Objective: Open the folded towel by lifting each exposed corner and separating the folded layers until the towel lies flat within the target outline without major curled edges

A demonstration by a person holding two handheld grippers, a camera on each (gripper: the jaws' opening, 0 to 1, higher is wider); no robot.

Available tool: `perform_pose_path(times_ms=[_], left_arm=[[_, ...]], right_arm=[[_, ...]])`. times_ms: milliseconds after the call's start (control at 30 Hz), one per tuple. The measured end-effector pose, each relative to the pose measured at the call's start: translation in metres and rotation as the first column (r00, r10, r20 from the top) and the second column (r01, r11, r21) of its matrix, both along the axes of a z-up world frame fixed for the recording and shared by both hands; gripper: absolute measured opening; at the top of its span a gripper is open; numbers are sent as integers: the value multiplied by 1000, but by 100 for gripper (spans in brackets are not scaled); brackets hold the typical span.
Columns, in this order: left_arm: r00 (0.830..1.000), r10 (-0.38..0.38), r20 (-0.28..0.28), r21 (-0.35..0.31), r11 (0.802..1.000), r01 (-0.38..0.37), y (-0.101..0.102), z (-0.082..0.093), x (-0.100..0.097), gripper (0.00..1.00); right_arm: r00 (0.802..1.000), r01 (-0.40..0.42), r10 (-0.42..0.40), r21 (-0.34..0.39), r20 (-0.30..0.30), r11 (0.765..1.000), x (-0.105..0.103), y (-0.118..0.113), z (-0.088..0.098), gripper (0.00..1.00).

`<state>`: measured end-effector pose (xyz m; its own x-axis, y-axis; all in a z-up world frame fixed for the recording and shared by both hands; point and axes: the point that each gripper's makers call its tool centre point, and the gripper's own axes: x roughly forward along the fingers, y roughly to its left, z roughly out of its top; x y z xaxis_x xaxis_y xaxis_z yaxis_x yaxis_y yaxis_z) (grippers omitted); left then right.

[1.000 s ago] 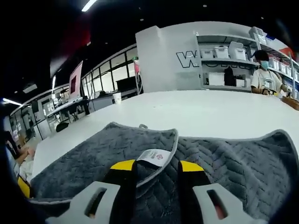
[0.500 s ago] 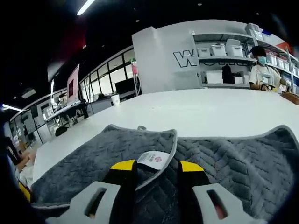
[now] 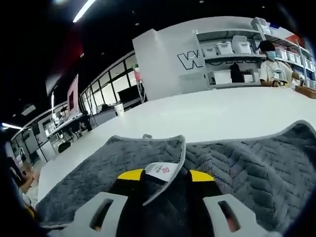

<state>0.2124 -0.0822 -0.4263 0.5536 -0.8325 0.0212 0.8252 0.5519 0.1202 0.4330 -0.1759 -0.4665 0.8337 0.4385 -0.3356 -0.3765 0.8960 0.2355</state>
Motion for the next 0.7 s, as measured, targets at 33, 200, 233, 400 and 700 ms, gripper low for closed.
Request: perform_pose_path(times_ms=[33,200,233,400,700], left_arm=[[1000,0,0,1,1000,0,0,0,0,2],[1000,-6,-1,-1,1000,6,-2,0,-1,2],[1000,-6,0,-1,1000,6,-1,0,-1,2],[1000,-5,-2,-7,1000,5,0,1,0,2],[1000,-8,-2,-5,1000,8,-1,0,-1,2]], right_arm=[[1000,2,-2,4,-2,1000,1,0,0,27],[1000,22,-21,61,-20,998,4,1,1,26],[999,34,-32,80,-19,996,4,2,2,26],[999,34,-31,122,-25,992,0,7,3,26],[999,36,-33,134,-30,990,-1,11,3,24]])
